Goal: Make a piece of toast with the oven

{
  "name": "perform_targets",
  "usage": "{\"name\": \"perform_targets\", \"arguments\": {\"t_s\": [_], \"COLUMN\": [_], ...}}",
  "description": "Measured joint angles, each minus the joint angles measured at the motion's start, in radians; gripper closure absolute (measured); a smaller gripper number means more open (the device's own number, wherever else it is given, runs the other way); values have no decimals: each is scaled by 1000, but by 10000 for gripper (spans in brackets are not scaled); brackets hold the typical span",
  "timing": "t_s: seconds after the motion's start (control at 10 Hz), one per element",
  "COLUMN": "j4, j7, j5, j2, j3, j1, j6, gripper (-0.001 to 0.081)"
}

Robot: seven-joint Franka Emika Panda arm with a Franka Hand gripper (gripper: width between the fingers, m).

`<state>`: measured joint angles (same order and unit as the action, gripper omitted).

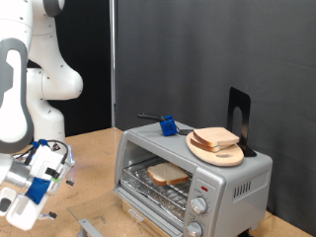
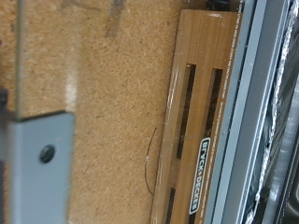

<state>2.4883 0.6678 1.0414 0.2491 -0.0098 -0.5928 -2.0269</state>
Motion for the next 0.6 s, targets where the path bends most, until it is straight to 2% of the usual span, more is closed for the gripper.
{"name": "perform_targets", "arguments": {"t_s": [0.6], "j4": [25], "j7": [21], "j5": [96], "j2": [36], "j3": [73], "j1": [15], "j6": [-82], "gripper": [6]}}
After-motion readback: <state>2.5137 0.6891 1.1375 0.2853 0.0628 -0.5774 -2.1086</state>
